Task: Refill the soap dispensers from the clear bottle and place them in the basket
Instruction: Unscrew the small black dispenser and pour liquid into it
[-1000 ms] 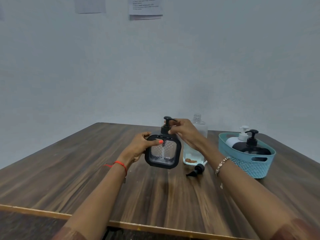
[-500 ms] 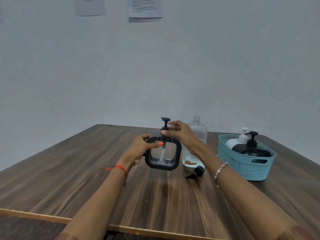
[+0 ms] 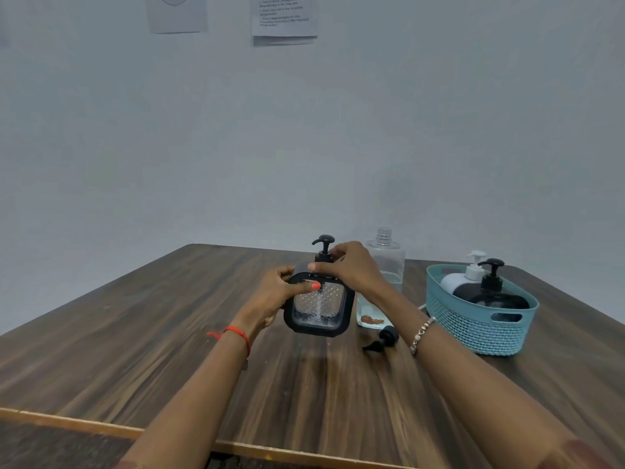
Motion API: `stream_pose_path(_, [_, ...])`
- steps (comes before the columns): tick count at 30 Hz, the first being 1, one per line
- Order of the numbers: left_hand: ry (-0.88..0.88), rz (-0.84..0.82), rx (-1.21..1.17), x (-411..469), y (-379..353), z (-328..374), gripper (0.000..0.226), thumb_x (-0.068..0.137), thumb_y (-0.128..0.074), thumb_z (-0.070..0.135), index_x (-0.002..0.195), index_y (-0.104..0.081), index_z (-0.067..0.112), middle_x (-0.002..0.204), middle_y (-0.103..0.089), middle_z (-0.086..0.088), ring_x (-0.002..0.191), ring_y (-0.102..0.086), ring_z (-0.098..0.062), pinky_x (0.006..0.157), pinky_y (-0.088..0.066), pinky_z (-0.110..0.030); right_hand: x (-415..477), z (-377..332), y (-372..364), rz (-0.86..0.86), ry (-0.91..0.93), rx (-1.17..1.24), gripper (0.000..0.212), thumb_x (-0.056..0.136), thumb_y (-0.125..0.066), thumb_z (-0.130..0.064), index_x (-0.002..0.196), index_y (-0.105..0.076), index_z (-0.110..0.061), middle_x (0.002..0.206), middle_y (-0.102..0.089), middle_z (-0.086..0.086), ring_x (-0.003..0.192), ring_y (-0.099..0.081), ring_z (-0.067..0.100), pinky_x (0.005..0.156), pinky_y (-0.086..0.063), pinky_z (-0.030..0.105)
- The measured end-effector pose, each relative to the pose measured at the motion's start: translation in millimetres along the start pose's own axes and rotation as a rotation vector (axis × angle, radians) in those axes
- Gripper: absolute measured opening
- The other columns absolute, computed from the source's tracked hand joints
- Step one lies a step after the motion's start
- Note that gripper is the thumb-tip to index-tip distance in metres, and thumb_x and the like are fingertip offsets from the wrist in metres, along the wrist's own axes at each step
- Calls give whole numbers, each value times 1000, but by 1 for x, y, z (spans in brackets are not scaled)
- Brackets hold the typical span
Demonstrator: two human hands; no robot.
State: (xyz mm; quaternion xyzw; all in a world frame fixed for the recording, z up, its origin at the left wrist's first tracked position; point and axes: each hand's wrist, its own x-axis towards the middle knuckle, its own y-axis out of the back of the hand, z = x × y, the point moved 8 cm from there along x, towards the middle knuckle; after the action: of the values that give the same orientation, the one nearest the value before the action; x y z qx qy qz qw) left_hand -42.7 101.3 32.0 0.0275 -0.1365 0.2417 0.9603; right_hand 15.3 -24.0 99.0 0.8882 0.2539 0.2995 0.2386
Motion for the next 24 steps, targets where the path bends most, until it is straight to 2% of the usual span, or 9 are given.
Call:
stream_pose_path(3, [11, -5, -17, 0, 2, -1, 22, 71, -76, 2, 87, -64, 10, 73, -70, 3, 66, -67, -11, 54, -50, -20, 5, 2, -1, -71, -56, 184, 23, 79, -71, -14, 97, -67, -1, 92, -68, 10, 87, -63, 20, 74, -49, 25])
stream_pose_path(5, [18, -10, -32, 0, 3, -2, 19, 72, -74, 0, 84, -64, 11, 69, -70, 5, 63, -67, -9, 52, -51, -20, 7, 4, -1, -106, -119, 368, 32, 80, -67, -4, 110, -63, 5, 106, -67, 12, 98, -63, 20, 88, -48, 28])
stream_pose_path(7, [23, -15, -48, 0, 4, -4, 18, 74, -72, -3, 81, -63, 11, 64, -71, 6, 60, -67, -7, 52, -51, -19, 8, 3, 4, -87, -126, 469, 30, 80, -67, -3, 109, -64, 4, 104, -67, 10, 95, -61, 13, 94, -38, 31])
stream_pose_path(11, [34, 1, -51, 1, 5, -6, 22, 71, -73, -4, 85, -65, 10, 68, -72, 4, 65, -68, -9, 57, -53, -20, 5, -2, 18, 42, -89, 571, 23, 78, -70, -5, 100, -67, -1, 94, -66, 5, 81, -57, 1, 81, -35, 19])
stream_pose_path(13, [42, 29, -40, 2, 9, -9, 26, 68, -77, -1, 89, -66, 9, 78, -73, -1, 72, -69, -15, 63, -54, -24, 4, -4, 25, 126, -46, 574, 19, 76, -72, -5, 94, -68, -3, 87, -66, 3, 77, -58, 0, 70, -36, 11])
stream_pose_path(15, [56, 64, -30, 3, 14, -13, 36, 64, -80, 2, 97, -66, 4, 92, -71, -10, 82, -67, -22, 74, -55, -31, 5, -6, 27, 165, -19, 575, 20, 75, -73, -5, 94, -68, -3, 87, -67, 4, 77, -60, 2, 67, -37, 9])
stream_pose_path(18, [73, 115, -27, 2, 18, -20, 46, 64, -81, 1, 106, -62, -4, 97, -69, -14, 85, -66, -25, 79, -55, -34, 4, -8, 36, 220, 17, 572, 20, 74, -75, -8, 93, -68, -5, 92, -68, 7, 81, -61, 7, 68, -39, 10])
stream_pose_path(22, [95, 187, -44, -1, 26, -25, 46, 65, -81, 1, 106, -60, -4, 96, -67, -14, 78, -65, -21, 67, -54, -29, -2, -6, 50, 301, 92, 560, 19, 74, -75, -9, 91, -68, -14, 90, -68, 6, 86, -60, 11, 83, -44, 26])
stream_pose_path(24, [105, 227, -68, -2, 32, -27, 47, 64, -81, 2, 105, -59, 0, 95, -67, -12, 77, -65, -19, 62, -53, -26, -5, -3, 51, 307, 113, 545, 25, 73, -75, -7, 95, -68, -15, 93, -69, 9, 85, -59, 13, 82, -46, 29])
